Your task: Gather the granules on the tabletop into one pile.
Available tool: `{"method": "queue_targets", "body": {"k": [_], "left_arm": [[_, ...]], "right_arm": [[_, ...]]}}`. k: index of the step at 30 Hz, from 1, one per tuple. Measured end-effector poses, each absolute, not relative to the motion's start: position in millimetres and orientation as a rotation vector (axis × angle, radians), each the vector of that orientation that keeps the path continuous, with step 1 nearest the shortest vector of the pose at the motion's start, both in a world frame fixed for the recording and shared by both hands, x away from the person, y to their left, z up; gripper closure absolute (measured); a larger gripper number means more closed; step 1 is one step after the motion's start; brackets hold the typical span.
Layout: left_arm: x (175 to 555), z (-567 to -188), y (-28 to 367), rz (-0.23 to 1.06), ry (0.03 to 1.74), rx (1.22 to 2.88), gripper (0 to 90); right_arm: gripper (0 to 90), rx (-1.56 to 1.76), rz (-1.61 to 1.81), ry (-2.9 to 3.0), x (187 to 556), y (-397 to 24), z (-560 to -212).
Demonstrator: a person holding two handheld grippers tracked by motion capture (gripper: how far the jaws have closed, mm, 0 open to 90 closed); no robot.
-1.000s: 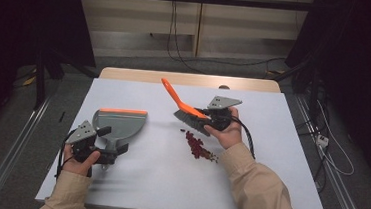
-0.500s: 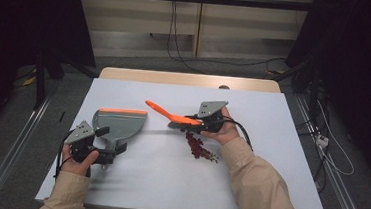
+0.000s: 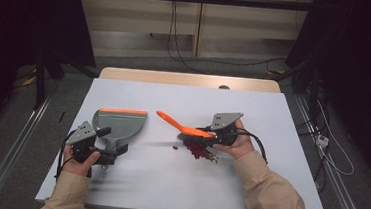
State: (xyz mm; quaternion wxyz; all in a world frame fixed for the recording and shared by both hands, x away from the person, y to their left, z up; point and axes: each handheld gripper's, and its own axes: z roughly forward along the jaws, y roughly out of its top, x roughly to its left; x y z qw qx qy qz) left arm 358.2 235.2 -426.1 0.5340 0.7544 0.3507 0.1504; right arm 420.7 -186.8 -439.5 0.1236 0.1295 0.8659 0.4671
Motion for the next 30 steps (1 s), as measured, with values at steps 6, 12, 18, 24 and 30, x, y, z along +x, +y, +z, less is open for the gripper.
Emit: {"method": "queue_targets", "body": {"k": [6, 12, 18, 24, 30], "left_arm": [[358, -425, 235, 0.356, 0.828, 1.798, 4.4], [360, -426, 235, 0.333, 0.822, 1.784, 4.4], [361, -426, 233, 0.309, 0.802, 1.775, 4.4], [359, -424, 230, 0.313, 0.792, 1.777, 4.4], [358, -424, 229, 0.321, 0.787, 1.785, 4.4]], "right_arm": [[71.2, 0.533, 1.386, 2.438, 416, -190, -433], [71.2, 0.833, 1.417, 2.279, 406, -202, -431], [71.2, 1.101, 1.335, 2.073, 373, -210, -431], [71.1, 1.309, 1.211, 1.887, 346, -209, -438], [71.2, 1.366, 1.166, 1.82, 342, -193, -446]]}}
